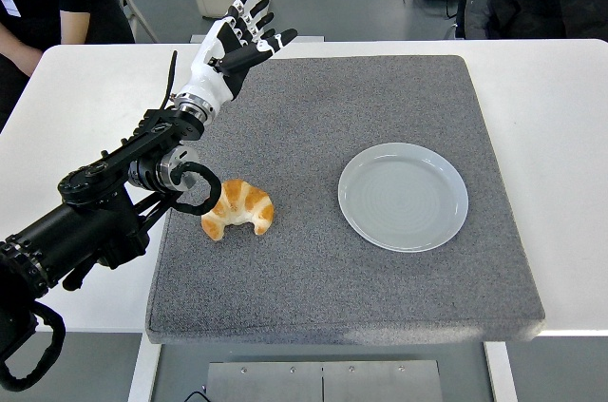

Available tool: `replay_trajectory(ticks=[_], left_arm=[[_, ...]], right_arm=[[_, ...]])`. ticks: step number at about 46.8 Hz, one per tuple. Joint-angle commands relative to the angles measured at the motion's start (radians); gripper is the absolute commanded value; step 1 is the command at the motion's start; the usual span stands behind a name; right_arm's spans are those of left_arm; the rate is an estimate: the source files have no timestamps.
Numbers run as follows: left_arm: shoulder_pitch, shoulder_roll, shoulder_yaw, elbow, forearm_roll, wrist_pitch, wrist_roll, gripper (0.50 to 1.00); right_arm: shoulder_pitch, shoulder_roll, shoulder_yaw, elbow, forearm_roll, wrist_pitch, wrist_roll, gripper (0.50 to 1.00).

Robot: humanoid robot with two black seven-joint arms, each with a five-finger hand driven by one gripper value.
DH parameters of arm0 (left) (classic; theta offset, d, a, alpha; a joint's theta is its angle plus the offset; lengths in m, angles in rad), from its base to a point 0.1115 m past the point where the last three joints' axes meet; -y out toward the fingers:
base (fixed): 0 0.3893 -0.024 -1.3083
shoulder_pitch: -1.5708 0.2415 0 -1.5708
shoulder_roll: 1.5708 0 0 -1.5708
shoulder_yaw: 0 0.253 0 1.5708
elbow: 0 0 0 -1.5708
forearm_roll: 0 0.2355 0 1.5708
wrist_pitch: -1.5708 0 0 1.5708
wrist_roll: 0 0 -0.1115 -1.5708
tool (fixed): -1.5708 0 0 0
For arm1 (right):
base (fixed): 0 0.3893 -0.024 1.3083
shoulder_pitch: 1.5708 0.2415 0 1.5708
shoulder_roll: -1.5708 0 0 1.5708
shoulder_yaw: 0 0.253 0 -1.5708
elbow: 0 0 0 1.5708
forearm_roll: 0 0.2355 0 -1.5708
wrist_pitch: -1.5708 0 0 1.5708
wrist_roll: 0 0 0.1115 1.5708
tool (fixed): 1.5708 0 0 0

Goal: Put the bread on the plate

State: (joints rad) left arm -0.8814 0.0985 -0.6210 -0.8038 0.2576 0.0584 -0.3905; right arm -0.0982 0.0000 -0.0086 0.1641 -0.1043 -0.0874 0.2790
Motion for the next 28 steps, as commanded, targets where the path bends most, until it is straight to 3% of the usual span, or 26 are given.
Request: replay_trajectory(ticks=[1,28], left_arm=[[0.001,-0.002,-0.002,0.000,-0.001,0.000,-0.001,0.972],[0.002,0.001,0.009,0.000,-0.001,0.000,0.009,0.971]], right_arm=[[0.000,0.000,-0.001,0.000,0.000,0.000,0.000,1.000],[0.000,0.000,0.001,0.000,0.000,0.000,0.000,1.000]])
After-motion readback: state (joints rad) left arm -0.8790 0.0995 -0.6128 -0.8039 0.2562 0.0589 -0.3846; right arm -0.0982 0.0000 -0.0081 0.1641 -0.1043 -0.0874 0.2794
